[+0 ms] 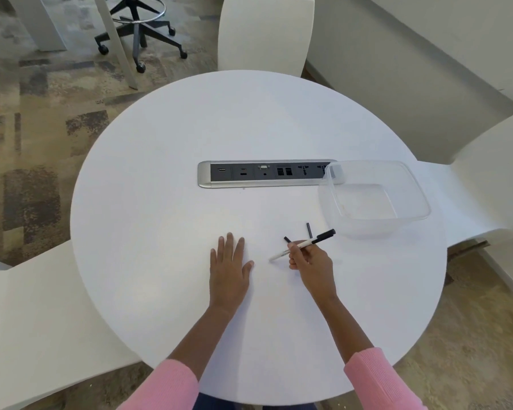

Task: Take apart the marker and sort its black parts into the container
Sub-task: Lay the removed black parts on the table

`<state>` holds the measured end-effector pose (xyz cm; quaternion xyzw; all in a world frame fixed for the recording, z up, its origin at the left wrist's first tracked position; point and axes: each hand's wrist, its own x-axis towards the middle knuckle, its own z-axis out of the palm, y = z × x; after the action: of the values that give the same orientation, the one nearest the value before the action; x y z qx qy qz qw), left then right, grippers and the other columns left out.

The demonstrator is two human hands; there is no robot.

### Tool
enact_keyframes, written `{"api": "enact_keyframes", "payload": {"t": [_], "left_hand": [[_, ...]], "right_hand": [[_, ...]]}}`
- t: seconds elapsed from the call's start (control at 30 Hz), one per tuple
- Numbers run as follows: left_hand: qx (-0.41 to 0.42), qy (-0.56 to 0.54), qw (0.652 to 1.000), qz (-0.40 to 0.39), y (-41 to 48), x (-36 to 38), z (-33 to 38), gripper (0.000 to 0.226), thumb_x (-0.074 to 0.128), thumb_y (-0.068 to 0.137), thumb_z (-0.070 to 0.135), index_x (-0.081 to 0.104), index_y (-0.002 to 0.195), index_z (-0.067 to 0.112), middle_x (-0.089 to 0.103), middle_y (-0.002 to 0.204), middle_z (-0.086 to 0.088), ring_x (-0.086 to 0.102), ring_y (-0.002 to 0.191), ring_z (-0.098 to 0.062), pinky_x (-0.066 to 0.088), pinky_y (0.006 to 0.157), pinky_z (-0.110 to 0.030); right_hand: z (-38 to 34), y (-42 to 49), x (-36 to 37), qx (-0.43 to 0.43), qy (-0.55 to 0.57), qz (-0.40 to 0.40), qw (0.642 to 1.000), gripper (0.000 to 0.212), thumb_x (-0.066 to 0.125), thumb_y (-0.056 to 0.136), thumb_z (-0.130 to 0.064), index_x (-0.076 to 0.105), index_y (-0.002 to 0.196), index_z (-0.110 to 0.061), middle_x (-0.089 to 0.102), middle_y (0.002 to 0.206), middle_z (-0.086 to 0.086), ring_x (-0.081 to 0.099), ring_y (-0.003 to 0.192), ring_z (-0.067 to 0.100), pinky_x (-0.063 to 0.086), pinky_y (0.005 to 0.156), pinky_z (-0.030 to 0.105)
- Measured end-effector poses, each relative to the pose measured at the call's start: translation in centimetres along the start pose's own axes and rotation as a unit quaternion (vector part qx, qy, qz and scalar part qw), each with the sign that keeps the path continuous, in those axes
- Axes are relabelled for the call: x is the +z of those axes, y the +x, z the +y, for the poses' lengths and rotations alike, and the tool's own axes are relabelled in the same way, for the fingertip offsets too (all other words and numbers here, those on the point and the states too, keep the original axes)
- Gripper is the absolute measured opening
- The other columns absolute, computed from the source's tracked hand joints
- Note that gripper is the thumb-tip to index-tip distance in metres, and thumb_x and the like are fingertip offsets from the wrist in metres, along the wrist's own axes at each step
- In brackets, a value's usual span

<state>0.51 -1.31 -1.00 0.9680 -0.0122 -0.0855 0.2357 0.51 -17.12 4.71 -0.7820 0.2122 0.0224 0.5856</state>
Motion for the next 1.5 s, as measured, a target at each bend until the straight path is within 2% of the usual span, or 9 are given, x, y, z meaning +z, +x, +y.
{"api": "enact_keyframes", "payload": {"t": [0.2, 0.37, 0.6, 0.73, 0.87, 1.1, 1.23, 1.33, 1.5], "left_hand": [[0.028, 0.039, 0.997, 0.056, -0.2, 0.3, 0.0, 0.049, 0.053, 0.088, 0.021, 0.045, 0.133, 0.006, 0.042, 0.142, -0.022, 0.040, 0.129, -0.040, 0.030, 0.105, -0.056], [0.021, 0.061, 0.997, 0.052, -0.4, -0.1, 0.4, 0.052, 0.030, 0.088, 0.029, 0.050, 0.130, 0.006, 0.048, 0.138, -0.021, 0.046, 0.125, -0.039, 0.036, 0.101, -0.056], [0.025, 0.064, 0.996, 0.064, -0.3, 0.1, 0.3, 0.049, 0.037, 0.088, 0.027, 0.049, 0.131, 0.006, 0.046, 0.140, -0.020, 0.044, 0.128, -0.038, 0.034, 0.103, -0.055], [0.021, 0.072, 0.995, 0.063, -0.3, 0.0, 0.4, 0.051, 0.033, 0.088, 0.028, 0.050, 0.130, 0.006, 0.047, 0.139, -0.020, 0.045, 0.126, -0.038, 0.035, 0.102, -0.056], [0.018, 0.062, 0.996, 0.069, -0.3, 0.1, 0.4, 0.050, 0.034, 0.088, 0.028, 0.048, 0.131, 0.007, 0.045, 0.140, -0.020, 0.043, 0.128, -0.039, 0.032, 0.104, -0.056], [0.035, 0.046, 0.994, 0.093, -0.2, 0.7, 0.2, 0.047, 0.049, 0.085, 0.021, 0.051, 0.129, 0.005, 0.048, 0.137, -0.022, 0.046, 0.125, -0.041, 0.035, 0.101, -0.058], [0.012, -0.053, 0.992, 0.114, 0.0, 0.9, 0.2, 0.042, 0.046, 0.093, 0.014, 0.044, 0.134, 0.009, 0.034, 0.147, -0.017, 0.029, 0.138, -0.033, 0.017, 0.115, -0.045], [-0.094, -0.369, 0.919, 0.102, 0.5, -0.6, 1.9, 0.039, 0.032, 0.099, 0.019, 0.039, 0.137, 0.014, 0.031, 0.151, -0.006, 0.018, 0.142, -0.015, 0.008, 0.114, -0.025], [-0.196, -0.775, 0.600, -0.021, 1.6, -3.2, 5.2, 0.064, 0.004, 0.094, 0.051, 0.029, 0.142, 0.015, 0.031, 0.151, -0.003, 0.021, 0.141, -0.015, 0.011, 0.117, -0.032]], "right_hand": [[0.2, -0.2, 0.9, -0.190, -0.225, -0.004, 0.956, 0.018, 0.048, 0.093, -0.020, 0.062, 0.096, -0.010, 0.066, 0.094, 0.005, 0.061, 0.083, 0.017, 0.039, 0.068, 0.017], [0.1, -0.3, 0.8, -0.220, -0.249, 0.002, 0.943, 0.019, 0.045, 0.094, -0.019, 0.060, 0.096, -0.008, 0.066, 0.097, 0.007, 0.061, 0.086, 0.020, 0.040, 0.067, 0.023], [0.5, 0.1, 0.8, -0.173, -0.256, -0.014, 0.951, 0.025, 0.041, 0.095, -0.024, 0.060, 0.096, -0.006, 0.058, 0.078, -0.001, 0.058, 0.076, 0.018, 0.031, 0.060, 0.018], [0.2, -0.2, 0.6, -0.162, -0.184, 0.012, 0.969, 0.018, 0.045, 0.094, -0.023, 0.060, 0.094, -0.013, 0.056, 0.069, -0.011, 0.057, 0.069, 0.012, 0.040, 0.063, 0.022], [-0.5, -0.3, 0.5, -0.033, 0.074, 0.049, 0.996, 0.023, 0.046, 0.094, -0.019, 0.059, 0.076, -0.022, 0.056, 0.060, -0.001, 0.054, 0.050, 0.004, 0.050, 0.053, 0.017], [-1.6, 0.1, -1.2, 0.166, 0.464, 0.024, 0.870, 0.032, 0.046, 0.094, -0.025, 0.057, 0.067, -0.011, 0.054, 0.044, -0.006, 0.050, 0.041, 0.006, 0.047, 0.043, 0.016], [-1.8, 0.0, -1.1, 0.163, 0.434, 0.014, 0.886, 0.031, 0.045, 0.094, -0.026, 0.056, 0.068, -0.012, 0.052, 0.046, -0.004, 0.049, 0.042, 0.006, 0.046, 0.043, 0.015], [-2.0, -0.2, -0.6, 0.064, 0.269, 0.025, 0.961, 0.027, 0.046, 0.095, -0.020, 0.059, 0.072, -0.014, 0.050, 0.058, -0.001, 0.048, 0.047, 0.004, 0.047, 0.048, 0.014], [-2.5, -1.2, 0.5, -0.131, 0.094, 0.067, 0.985, 0.018, 0.049, 0.093, -0.017, 0.061, 0.082, -0.024, 0.061, 0.070, -0.012, 0.058, 0.058, 0.003, 0.048, 0.057, 0.011]]}}
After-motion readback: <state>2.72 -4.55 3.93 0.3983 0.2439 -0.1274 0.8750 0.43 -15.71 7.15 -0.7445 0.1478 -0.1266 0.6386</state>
